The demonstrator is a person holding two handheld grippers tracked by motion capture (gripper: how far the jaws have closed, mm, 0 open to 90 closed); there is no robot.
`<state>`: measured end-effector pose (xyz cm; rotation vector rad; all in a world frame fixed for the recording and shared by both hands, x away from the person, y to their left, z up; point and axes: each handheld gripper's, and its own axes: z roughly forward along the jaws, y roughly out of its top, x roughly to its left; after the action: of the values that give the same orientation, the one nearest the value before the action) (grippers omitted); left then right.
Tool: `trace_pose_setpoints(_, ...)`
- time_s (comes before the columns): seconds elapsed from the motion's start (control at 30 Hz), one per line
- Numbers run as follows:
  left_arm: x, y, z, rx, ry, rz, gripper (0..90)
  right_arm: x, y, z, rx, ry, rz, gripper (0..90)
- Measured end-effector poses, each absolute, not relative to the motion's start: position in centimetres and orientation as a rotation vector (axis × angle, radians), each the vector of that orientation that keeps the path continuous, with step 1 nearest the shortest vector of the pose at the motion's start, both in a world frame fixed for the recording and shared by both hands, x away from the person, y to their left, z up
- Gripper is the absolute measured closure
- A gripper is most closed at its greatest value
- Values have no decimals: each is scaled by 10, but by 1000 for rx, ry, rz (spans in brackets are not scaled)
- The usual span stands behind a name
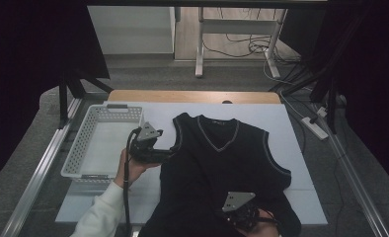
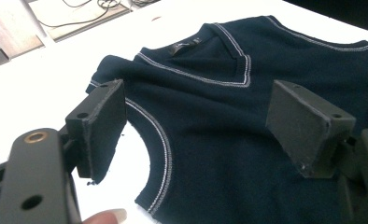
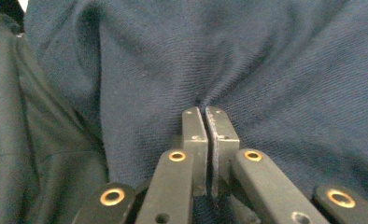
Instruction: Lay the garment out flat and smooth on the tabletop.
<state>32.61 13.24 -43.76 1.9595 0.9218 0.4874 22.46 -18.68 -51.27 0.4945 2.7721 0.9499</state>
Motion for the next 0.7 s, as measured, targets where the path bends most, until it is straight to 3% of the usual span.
trace_pose_setpoints(0.07,326,133,-437,1957,922,489,210,226,-187,-510,502,2748,975,819)
trace_pose_setpoints(0.13,326,134,-436,1954,924,491,210,230,-187,-507,547,2704,1041,629)
trace_pose_setpoints(0.27,327,134,-437,1954,928,490,210,238,-174,-500,572,2665,1120,460)
trace_pose_setpoints(0.57,326,135,-436,1951,926,495,209,263,-122,-508,514,2762,1136,437)
trace_pose_setpoints(0.7,327,136,-436,1948,929,494,209,265,-101,-514,447,2803,1114,475)
